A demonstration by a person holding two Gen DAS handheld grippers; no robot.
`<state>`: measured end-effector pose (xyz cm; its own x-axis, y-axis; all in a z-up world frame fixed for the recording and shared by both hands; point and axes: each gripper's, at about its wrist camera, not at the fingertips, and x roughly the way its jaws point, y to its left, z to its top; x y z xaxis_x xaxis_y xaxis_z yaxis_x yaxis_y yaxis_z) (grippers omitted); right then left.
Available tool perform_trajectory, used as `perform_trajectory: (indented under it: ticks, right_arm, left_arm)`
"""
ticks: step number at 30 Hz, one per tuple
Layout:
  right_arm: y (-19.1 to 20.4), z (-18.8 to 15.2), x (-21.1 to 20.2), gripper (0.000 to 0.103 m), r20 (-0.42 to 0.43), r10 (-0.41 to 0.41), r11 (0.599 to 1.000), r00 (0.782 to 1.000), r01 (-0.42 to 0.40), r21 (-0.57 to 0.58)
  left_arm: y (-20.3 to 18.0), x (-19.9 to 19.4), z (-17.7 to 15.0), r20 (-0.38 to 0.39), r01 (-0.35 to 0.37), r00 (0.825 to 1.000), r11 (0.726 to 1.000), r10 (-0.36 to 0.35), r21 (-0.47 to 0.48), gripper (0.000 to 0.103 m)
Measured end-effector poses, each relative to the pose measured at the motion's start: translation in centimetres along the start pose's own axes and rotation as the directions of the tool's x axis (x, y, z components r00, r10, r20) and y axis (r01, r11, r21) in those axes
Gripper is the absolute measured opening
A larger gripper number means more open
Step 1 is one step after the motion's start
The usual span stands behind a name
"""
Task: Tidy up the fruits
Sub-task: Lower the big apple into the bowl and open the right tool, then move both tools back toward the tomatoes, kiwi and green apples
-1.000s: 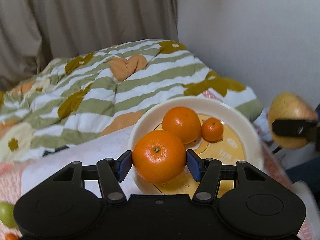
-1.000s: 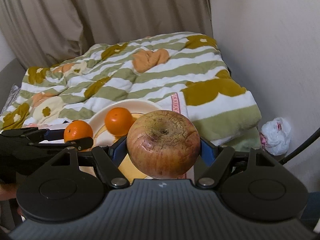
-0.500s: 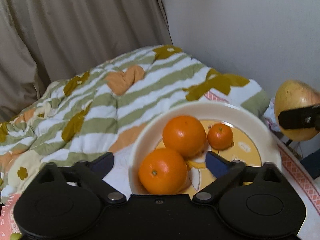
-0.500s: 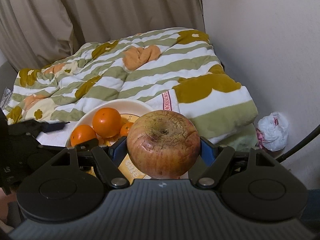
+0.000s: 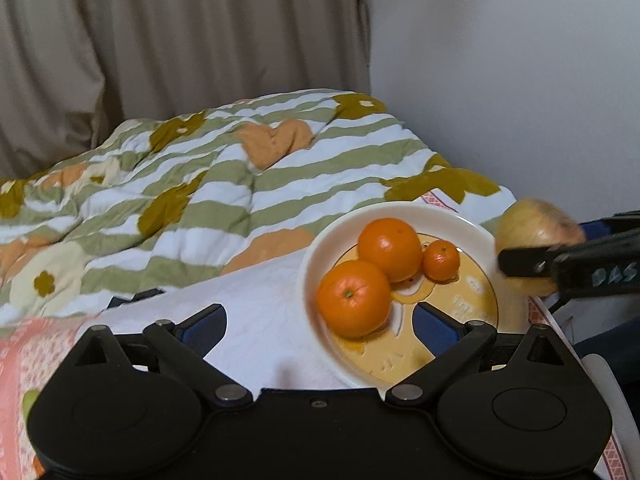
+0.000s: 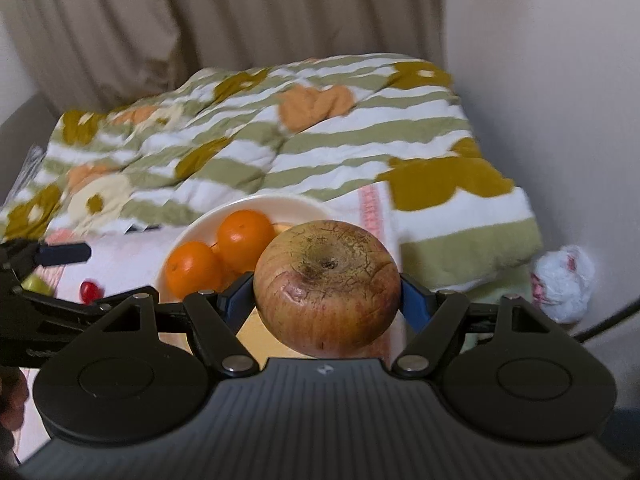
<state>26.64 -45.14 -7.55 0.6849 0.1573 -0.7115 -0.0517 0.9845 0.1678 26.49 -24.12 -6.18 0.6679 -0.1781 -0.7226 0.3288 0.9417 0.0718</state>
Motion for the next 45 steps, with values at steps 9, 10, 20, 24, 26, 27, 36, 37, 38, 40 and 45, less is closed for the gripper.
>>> perform_trajectory:
  ticks: [9,10,20,24,26,27,36,37,38,40,45]
  right_arm:
    - [3.2,-1.5,4.0,0.090,-0.035,0.027,0.994,0.999,-0.031,-0.108]
    - [3.3,-1.6,4.2,0.090,-0.035,0.023,0.993,0.999,-0.027,-0.117]
    - [3.0,-2.2,5.3,0.091,-0.055,0.029,0.994,0.998,-0.035,-0.108]
    - [2.8,-2.2,3.9,0.103,0.003,0.024,0.995,1.000,-0.024,-0.099]
    - [2.7,-2.1,3.0,0.103,0.028,0.023,0.995,0.999,-0.020,-0.093]
    - [2.7,-2.0,2.7,0.103,0.025,0.019,0.996,1.000,-0.017,-0.091]
    - [2.5,-2.2,-1.7,0.103,0.068,0.033,0.998,0.997,-0.028,-0.063]
    - [2.6,-2.3,-2.3,0.103,0.075,0.033,0.997,0.997,-0.028,-0.068]
    - [2.7,-2.3,-3.1,0.103,0.085,0.033,0.997,0.996,-0.027,-0.074]
    - [3.0,-2.4,-4.3,0.103,0.098,0.038,0.996,0.994,-0.030,-0.084]
    - [3.9,-3.0,-7.5,0.103,0.124,0.063,0.994,0.990,-0.051,-0.101]
  left_arm:
    - [2.5,-2.1,-2.0,-0.008,-0.043,0.999,0.994,0.042,-0.096,0.101]
    - [2.6,-2.3,-2.2,-0.007,-0.045,0.999,0.994,0.044,-0.100,0.101]
    - [3.3,-3.2,-3.3,-0.011,-0.031,1.000,0.987,0.029,-0.159,0.101]
    - [3.0,-4.1,-3.3,0.006,-0.040,0.999,0.988,0.041,-0.152,0.101]
    - [2.9,-4.7,-3.4,0.015,-0.043,0.999,0.987,0.046,-0.153,0.101]
    - [2.7,-5.0,-3.5,0.020,-0.045,0.999,0.987,0.049,-0.154,0.101]
    - [1.9,-8.2,-4.4,0.064,-0.056,0.996,0.984,0.067,-0.168,0.101]
    - [1.8,-8.8,-4.6,0.071,-0.058,0.995,0.983,0.071,-0.172,0.101]
    - [1.7,-9.3,-4.8,0.078,-0.059,0.994,0.983,0.074,-0.175,0.101]
    - [1.6,-10.2,-5.1,0.091,-0.066,0.992,0.981,0.083,-0.181,0.101]
    - [1.8,-13.2,-6.6,0.122,-0.097,0.985,0.974,0.123,-0.204,0.101]
